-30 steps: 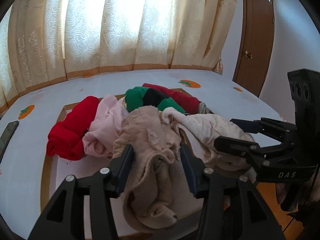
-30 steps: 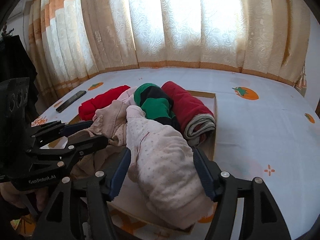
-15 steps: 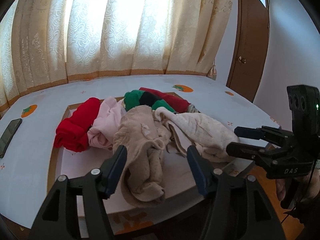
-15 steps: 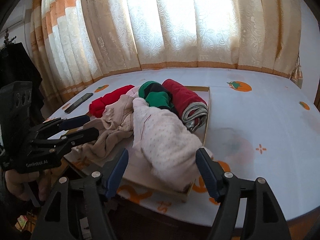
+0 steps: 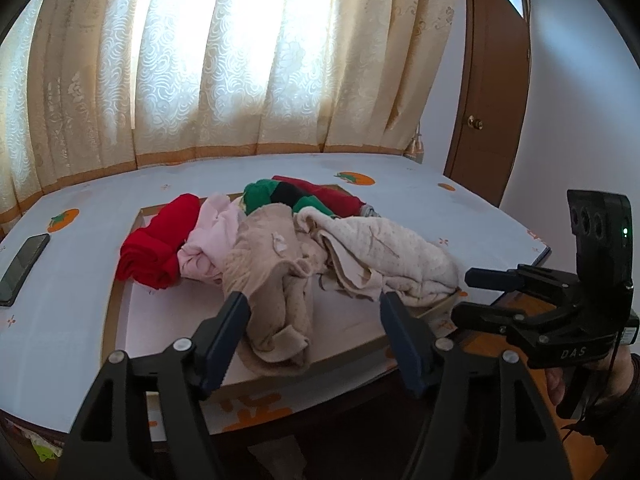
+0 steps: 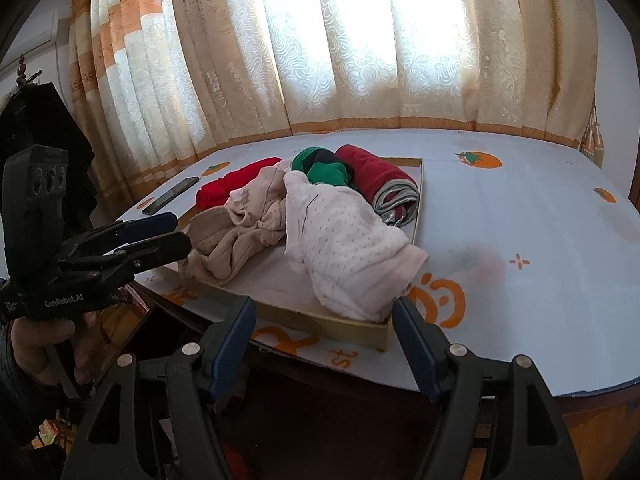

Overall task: Take underwear out of drawer
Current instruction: 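Lower the beige underwear into the tray and open the left tool while the right tool releases the dotted garment, then lower both tools back down into the open drawer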

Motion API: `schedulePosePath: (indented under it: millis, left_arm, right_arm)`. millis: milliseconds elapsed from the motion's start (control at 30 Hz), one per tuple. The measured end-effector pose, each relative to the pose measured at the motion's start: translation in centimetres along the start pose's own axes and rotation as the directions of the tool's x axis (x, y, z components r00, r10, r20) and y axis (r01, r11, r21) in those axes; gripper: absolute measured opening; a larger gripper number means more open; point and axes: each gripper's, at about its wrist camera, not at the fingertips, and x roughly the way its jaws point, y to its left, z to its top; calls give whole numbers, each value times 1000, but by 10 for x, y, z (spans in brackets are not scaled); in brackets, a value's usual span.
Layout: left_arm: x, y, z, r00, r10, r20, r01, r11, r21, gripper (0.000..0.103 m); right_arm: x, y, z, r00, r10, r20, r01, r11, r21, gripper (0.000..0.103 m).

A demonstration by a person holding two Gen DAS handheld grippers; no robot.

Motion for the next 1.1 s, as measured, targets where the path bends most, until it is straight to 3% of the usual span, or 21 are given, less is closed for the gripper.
schedulePosePath:
  millis: [667, 1100]
  left_arm:
    - [-21, 4, -26, 1000, -13, -7, 13, 999, -35, 72]
    - [-45, 23, -62, 998, 30, -55, -32, 999, -37, 74]
  right_arm:
    - [-6, 15, -29, 999, 34, -31, -34, 999, 0, 73]
    - [1, 26, -61, 996, 46, -80, -46, 999, -1, 73]
